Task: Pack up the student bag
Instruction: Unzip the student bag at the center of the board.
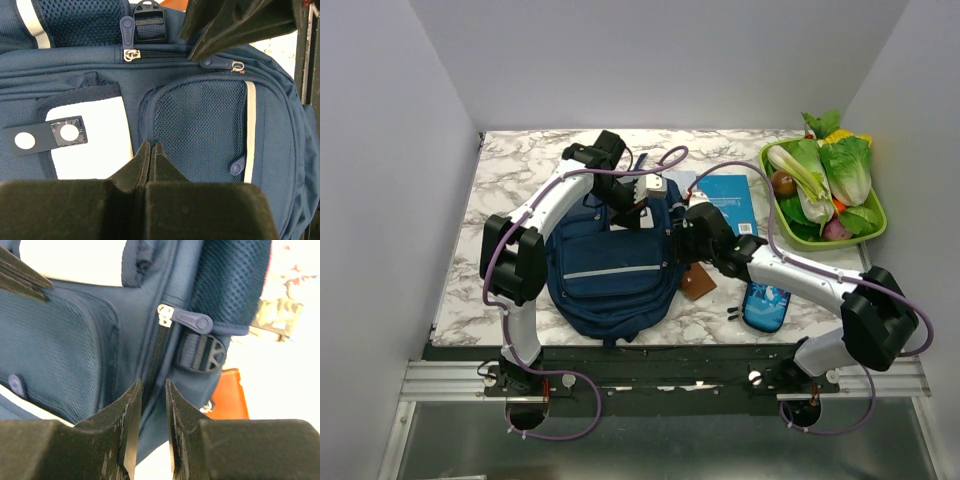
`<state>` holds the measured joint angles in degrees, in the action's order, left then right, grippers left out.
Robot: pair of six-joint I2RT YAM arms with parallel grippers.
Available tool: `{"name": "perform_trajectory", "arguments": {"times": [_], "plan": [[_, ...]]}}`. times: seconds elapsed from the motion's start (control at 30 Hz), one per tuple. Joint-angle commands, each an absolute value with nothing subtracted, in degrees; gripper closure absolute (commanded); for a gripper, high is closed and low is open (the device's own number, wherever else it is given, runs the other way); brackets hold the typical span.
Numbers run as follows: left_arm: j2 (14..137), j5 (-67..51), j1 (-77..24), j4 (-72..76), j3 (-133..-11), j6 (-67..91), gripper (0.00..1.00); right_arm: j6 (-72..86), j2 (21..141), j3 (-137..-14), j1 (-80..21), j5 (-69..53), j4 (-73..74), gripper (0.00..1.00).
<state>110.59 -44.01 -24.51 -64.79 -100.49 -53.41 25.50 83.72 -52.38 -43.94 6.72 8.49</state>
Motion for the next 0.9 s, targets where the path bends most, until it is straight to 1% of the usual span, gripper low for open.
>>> {"name": "perform_trajectory", "arguments": {"times": [0.0, 0.1, 0.3, 0.4, 0.43, 0.47, 0.5, 0.53, 0.57, 0.6, 0.63, 0.67, 0.73, 0.87], "plan": [[108.19, -45.79, -24.79, -61.96, -100.81, -53.70, 1.00, 25.93, 81.39, -50.01, -44.39, 10.98, 15.29, 0.67], [107.75, -45.79, -24.79, -61.96, -100.64, -53.61, 1.00, 26.37, 80.86, -49.57, -44.38, 11.60, 15.73, 0.68], [107.67, -45.70, -24.79, -61.96, -100.63, -53.70, 1.00, 25.40, 80.25, -51.85, -44.38, 11.16, 15.74, 0.67], [107.58, -45.70, -24.79, -62.14, -100.72, -53.70, 1.00, 17.96, 76.91, -50.28, -44.47, 10.46, 11.97, 0.64], [107.49, -45.70, -24.79, -62.40, -100.81, -53.88, 1.00, 12.27, 75.77, -49.06, -44.47, 10.11, 8.12, 0.62], [107.49, -45.79, -24.79, -62.58, -100.98, -54.05, 1.00, 7.78, 72.63, -47.65, -44.47, 6.63, 5.65, 0.62], [107.49, -45.79, -24.79, -63.27, -101.33, -54.40, 1.00, 3.04, 71.03, -43.03, -44.47, 3.37, 2.75, 0.60], [107.40, -46.05, -24.79, -63.80, -101.51, -54.67, 1.00, -4.93, 69.10, -40.72, -44.47, 0.38, -3.63, 0.59], [107.40, -46.14, -24.79, -64.16, -102.38, -54.93, 1.00, -7.79, 65.69, -38.00, -44.56, -5.13, -6.56, 0.59], [107.49, -46.40, -24.79, -65.03, -102.83, -55.11, 1.00, -10.17, 63.74, -33.53, -44.47, -6.84, -9.55, 0.57], [107.58, -46.84, -24.79, -65.47, -103.27, -55.19, 1.00, -14.28, 62.42, -31.05, -44.47, -8.42, -15.50, 0.56], [107.75, -47.02, -24.79, -65.83, -104.05, -55.28, 1.00, -16.50, 61.45, -29.11, -44.56, -11.05, -18.25, 0.55], [107.84, -47.29, -24.79, -66.88, -104.76, -55.37, 1.00, -21.24, 60.99, -26.55, -44.56, -12.30, -21.70, 0.55], [108.02, -48.34, -24.79, -69.34, -106.52, -56.42, 1.00, -25.22, 64.86, -27.60, -44.56, -13.71, -21.17, 0.56]]}}
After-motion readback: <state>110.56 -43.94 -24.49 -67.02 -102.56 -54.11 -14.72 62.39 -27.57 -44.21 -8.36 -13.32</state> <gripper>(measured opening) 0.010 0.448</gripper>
